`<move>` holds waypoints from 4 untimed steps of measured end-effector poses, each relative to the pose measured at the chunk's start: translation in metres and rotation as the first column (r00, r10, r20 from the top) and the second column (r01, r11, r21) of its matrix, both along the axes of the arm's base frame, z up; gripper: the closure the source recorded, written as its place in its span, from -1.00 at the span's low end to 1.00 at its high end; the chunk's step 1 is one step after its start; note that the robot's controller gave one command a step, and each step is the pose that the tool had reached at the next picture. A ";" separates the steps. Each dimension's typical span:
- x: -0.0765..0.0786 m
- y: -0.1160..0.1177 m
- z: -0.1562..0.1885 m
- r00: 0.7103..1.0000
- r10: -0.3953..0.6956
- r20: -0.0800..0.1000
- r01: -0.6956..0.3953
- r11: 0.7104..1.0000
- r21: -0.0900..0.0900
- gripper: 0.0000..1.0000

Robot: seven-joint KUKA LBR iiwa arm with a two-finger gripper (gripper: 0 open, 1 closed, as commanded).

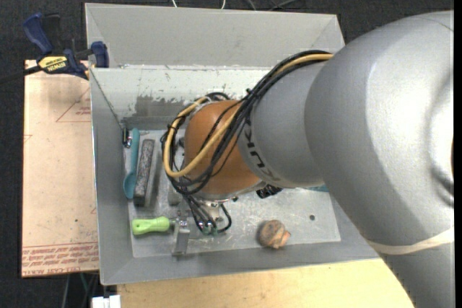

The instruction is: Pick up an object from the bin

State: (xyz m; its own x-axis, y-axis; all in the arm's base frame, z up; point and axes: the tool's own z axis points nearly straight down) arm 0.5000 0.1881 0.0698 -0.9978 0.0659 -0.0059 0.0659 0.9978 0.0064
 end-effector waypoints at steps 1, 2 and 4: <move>-0.005 0.006 0.000 0.998 0.067 0.000 -0.067 0.998 0.000 1.00; -0.005 0.006 0.000 0.998 0.066 0.002 -0.066 0.998 0.001 -1.00; -0.009 0.001 0.001 0.993 0.115 0.008 -0.115 0.993 0.001 -1.00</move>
Offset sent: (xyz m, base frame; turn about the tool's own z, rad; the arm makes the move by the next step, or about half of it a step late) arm 0.0000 0.0000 0.0000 0.0000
